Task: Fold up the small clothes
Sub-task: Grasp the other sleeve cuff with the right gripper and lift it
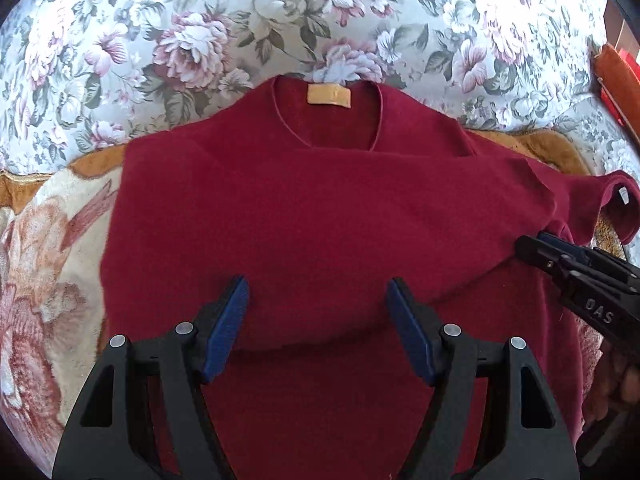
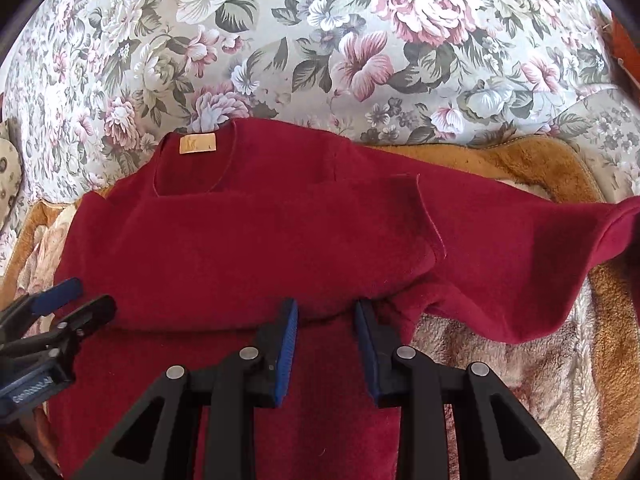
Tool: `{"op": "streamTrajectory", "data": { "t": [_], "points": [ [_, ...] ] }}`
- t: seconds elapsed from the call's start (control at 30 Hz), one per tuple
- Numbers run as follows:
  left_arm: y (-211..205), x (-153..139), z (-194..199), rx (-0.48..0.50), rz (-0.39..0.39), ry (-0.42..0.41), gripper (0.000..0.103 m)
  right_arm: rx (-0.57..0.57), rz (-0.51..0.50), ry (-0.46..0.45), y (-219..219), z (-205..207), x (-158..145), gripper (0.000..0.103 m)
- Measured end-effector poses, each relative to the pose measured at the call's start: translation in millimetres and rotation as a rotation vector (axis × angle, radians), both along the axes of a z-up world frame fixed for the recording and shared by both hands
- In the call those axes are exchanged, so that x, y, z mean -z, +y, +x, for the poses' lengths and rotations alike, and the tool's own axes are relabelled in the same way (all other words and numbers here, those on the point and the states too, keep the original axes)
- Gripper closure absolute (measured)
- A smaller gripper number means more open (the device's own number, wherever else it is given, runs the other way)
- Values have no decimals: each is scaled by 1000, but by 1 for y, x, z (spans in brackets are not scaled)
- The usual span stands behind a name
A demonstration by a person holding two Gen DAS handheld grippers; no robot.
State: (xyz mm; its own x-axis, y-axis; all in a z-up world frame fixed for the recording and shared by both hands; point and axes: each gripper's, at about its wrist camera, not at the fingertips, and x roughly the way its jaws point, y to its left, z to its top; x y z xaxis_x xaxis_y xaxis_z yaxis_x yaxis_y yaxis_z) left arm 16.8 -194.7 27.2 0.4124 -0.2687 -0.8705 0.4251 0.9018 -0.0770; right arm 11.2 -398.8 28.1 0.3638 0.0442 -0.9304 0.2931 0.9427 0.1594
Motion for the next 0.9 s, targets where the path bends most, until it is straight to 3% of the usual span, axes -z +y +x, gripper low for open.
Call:
{"op": "streamTrajectory", "data": {
  "t": [0.13,0.17,0.2,0.27,0.4,0.6,0.9],
  "points": [
    [-17,8,1,10,29,-26,29,99,68,-78,-30,-24,-16,74],
    [-18,7,1,5,25,-17,29,135,61,-97,-40,-32,-22,67],
    [-19,5,2,5,12,-6,29,173,46,-118,-50,-39,-30,60],
    [-20,0,1,14,-37,4,29,242,35,-156,-68,-51,-41,59],
    [-32,-5,-3,35,-59,-11,29,400,18,-195,-107,-67,-58,56],
    [-57,-6,-1,46,-89,2,29,615,93,-268,-149,-88,-65,52],
    [-86,3,-1,77,-51,13,29,804,171,-316,-175,-92,-58,51]
  ]
}}
